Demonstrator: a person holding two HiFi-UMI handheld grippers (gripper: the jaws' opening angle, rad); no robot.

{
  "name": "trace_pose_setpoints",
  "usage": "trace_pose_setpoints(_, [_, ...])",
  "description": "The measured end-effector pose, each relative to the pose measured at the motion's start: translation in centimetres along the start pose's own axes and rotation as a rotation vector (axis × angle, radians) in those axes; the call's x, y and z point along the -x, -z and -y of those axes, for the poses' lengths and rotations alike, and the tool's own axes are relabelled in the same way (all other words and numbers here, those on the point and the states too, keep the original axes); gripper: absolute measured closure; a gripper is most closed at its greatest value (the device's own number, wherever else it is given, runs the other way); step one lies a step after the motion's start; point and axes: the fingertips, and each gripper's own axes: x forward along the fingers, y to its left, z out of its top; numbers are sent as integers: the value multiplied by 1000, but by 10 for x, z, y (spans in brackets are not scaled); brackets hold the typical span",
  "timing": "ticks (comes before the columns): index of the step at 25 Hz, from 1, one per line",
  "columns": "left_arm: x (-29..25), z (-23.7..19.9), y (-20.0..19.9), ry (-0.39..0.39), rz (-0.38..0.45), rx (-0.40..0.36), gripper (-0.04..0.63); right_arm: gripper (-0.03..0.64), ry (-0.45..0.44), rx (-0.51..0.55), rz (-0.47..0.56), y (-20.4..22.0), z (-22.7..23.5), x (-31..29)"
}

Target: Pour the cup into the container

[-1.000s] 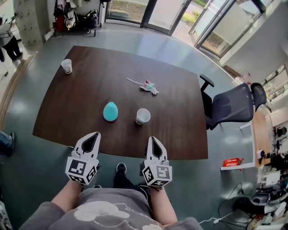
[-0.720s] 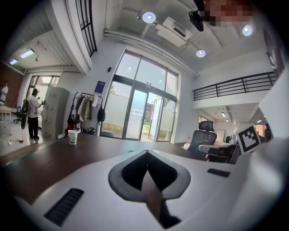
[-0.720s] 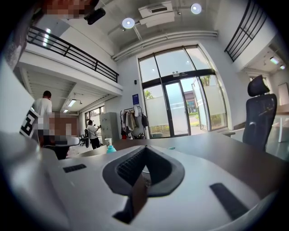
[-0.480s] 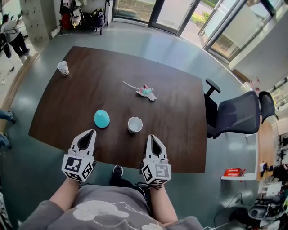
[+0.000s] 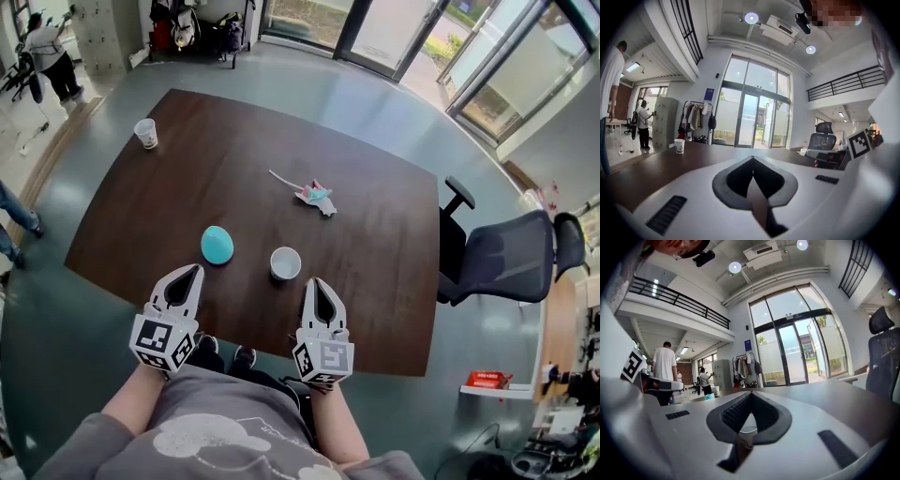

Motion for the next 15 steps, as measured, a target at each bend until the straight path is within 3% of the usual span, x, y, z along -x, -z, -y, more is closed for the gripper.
trace_pose_setpoints(8, [-7,-13,5,28,-13,3,588,629,30,35,-18,0,-5,-3])
trace_pose_setpoints(15, [-30,-30,24,70,-55,-20,588,629,80,61,-66,28,-8,-10])
